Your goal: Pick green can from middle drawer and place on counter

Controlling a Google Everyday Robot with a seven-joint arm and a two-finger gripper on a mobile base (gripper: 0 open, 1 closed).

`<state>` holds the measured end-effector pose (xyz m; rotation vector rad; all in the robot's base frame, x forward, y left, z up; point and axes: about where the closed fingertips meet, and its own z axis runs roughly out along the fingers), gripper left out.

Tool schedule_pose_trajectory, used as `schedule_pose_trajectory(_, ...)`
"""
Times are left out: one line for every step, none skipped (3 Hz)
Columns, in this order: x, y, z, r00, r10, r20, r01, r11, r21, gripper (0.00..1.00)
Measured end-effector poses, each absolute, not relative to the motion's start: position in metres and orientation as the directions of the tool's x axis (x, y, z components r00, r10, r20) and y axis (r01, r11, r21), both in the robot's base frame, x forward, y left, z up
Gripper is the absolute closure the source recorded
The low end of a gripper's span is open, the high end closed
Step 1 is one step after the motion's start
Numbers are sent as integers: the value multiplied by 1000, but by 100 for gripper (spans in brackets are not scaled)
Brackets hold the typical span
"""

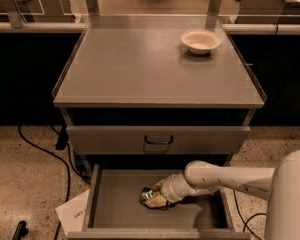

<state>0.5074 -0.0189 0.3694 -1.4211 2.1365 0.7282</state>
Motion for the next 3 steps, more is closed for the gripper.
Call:
schedule_pose_trajectory(507,-19,369,-353,-682,-641,-931,323,170,89)
schedule_pose_trajectory(506,-17,372,-349,-678,-647,-932,321,166,100)
schedule_pose_trajectory(495,-17,404,-338,-646,-685,-925,362,115,100)
